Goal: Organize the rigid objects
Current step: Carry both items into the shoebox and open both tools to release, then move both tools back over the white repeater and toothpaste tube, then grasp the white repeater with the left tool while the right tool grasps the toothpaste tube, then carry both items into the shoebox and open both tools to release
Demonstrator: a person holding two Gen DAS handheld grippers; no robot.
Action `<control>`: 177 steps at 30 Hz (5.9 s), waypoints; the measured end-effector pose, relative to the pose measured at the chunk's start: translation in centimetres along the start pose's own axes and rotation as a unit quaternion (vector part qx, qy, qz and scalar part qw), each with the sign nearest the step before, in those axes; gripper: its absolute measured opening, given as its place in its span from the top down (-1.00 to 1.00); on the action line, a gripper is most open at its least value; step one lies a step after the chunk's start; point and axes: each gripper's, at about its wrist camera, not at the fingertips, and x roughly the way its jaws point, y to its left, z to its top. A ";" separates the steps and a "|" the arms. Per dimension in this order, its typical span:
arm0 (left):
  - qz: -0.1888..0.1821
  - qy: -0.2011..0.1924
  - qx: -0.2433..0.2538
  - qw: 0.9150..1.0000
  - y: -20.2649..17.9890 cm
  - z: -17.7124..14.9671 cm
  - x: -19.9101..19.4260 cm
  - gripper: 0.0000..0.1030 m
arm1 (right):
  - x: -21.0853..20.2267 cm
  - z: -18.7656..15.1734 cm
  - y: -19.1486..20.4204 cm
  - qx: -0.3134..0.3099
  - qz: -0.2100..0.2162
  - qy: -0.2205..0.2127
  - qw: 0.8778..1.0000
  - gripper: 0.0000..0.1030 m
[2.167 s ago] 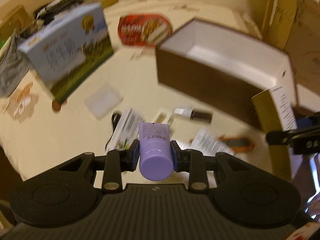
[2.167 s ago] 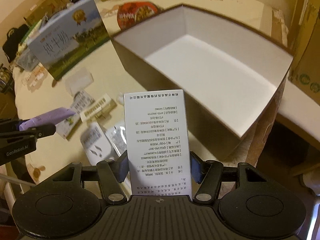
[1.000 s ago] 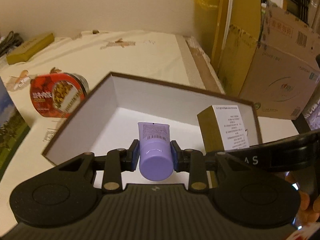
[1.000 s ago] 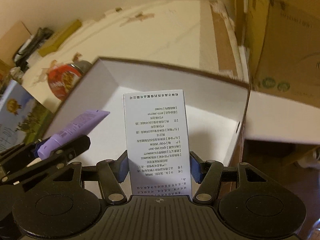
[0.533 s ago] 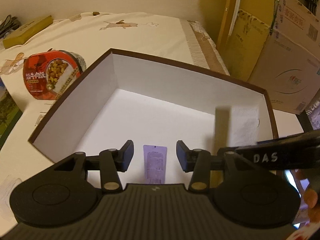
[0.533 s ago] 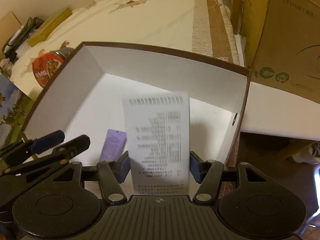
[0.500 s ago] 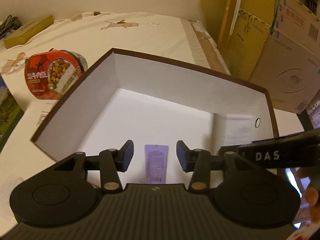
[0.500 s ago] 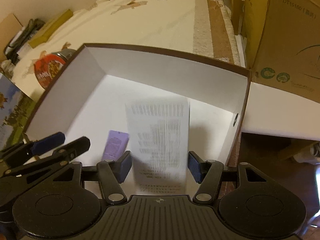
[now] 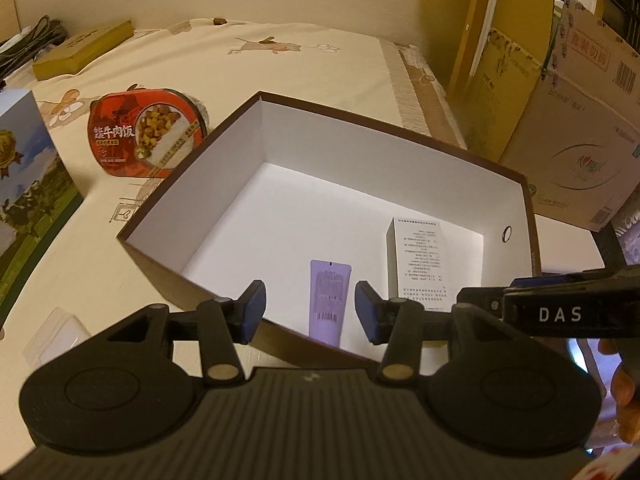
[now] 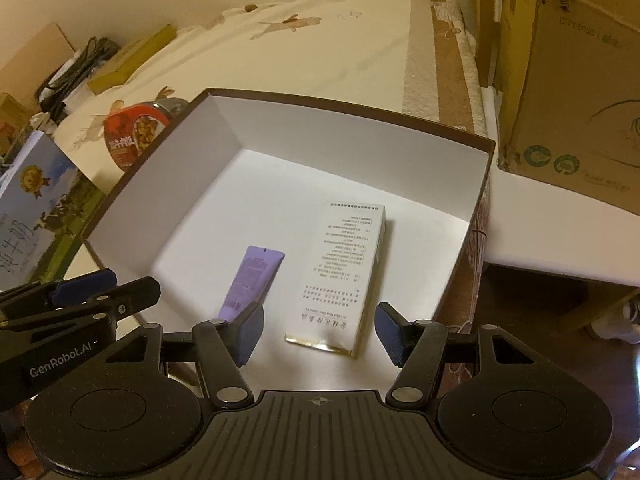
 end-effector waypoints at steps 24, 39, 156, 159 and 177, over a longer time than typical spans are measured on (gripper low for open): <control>0.063 -0.017 -0.068 0.996 4.1 -3.9 -9.3 0.14 | -6.4 -3.5 4.5 -0.067 0.068 -0.048 0.994 -0.14; 0.096 0.050 -0.129 0.986 6.5 -12.4 -11.3 0.14 | -5.2 -9.4 6.1 -0.148 0.116 -0.007 0.982 -0.14; 0.081 0.139 -0.001 0.987 7.3 -16.4 1.0 -0.09 | 7.6 -18.6 9.6 -0.305 0.081 0.064 0.947 0.26; 0.086 0.136 -0.005 0.987 7.2 -16.6 0.9 -0.08 | 7.6 -18.8 9.9 -0.320 0.077 0.060 0.942 0.27; 0.099 0.104 -0.020 0.989 6.9 -15.9 -3.1 0.00 | 2.6 -16.2 8.1 -0.216 0.131 0.052 0.966 0.48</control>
